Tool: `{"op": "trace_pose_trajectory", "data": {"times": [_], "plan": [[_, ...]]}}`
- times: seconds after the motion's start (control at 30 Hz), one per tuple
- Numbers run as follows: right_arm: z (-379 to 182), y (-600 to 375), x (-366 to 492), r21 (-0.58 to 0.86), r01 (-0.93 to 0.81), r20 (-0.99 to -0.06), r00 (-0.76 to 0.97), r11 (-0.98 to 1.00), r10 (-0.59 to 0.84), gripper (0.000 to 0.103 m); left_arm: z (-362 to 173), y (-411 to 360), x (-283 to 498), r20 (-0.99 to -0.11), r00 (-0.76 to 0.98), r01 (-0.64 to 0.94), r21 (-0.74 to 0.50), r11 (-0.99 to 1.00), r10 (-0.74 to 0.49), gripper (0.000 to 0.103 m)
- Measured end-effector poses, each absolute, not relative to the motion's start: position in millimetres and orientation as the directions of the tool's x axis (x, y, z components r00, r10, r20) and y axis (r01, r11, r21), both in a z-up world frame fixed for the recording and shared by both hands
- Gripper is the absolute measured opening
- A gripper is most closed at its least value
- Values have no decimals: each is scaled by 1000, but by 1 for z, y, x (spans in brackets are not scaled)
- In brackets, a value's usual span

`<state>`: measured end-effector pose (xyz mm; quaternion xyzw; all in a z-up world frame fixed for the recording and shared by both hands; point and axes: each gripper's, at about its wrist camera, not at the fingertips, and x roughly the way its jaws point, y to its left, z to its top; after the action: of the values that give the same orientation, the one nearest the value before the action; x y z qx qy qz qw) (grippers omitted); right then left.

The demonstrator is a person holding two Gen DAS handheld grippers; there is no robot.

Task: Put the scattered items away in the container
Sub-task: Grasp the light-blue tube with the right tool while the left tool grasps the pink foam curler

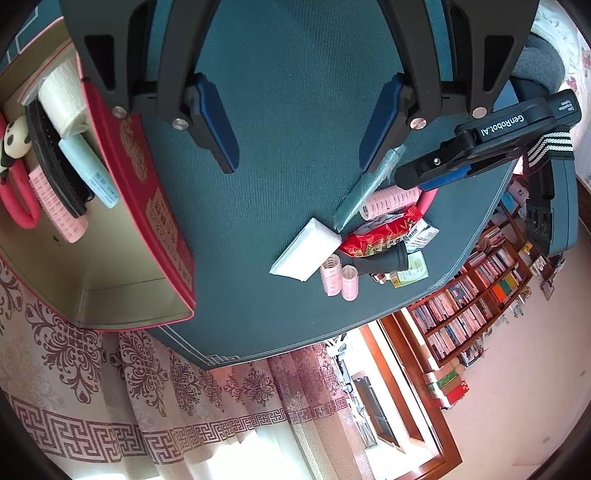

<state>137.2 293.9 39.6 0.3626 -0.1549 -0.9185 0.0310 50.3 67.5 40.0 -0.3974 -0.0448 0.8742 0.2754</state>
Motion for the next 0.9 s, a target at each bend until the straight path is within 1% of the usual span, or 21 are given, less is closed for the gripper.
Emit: {"op": "trace_pose_trajectory", "data": {"times": [0.1,0.2,0.3,0.5,0.63,0.73,0.77,0.8,0.87,0.9], "plan": [[40,283,127,306,-29,-660,-727,-951,-190,71,40,48,49,-666,-601,-387,-241,-890,442,65],[40,266,117,298,6,-664,-717,-955,-211,71,30,37,44,-688,-606,-351,-218,-911,399,65],[38,249,107,270,31,-682,-700,-962,-214,71,23,29,42,-695,-598,-336,-234,-912,398,65],[24,226,89,229,44,-725,-659,-972,-201,71,23,25,42,-682,-600,-337,-259,-905,418,65],[12,212,77,159,47,-759,-634,-986,-153,71,21,25,40,-688,-597,-324,-265,-908,414,65],[4,210,75,116,43,-773,-624,-992,-118,63,19,25,39,-690,-587,-326,-278,-904,424,65],[4,211,76,106,45,-772,-626,-993,-111,57,19,27,39,-692,-585,-330,-274,-903,423,65],[4,212,77,105,46,-772,-626,-993,-111,54,18,28,39,-695,-583,-334,-267,-904,421,65],[3,217,80,100,36,-770,-630,-994,-101,38,18,31,39,-701,-578,-342,-257,-904,418,65],[3,221,81,101,28,-770,-631,-994,-96,34,18,33,39,-706,-575,-344,-251,-905,414,65]]}}
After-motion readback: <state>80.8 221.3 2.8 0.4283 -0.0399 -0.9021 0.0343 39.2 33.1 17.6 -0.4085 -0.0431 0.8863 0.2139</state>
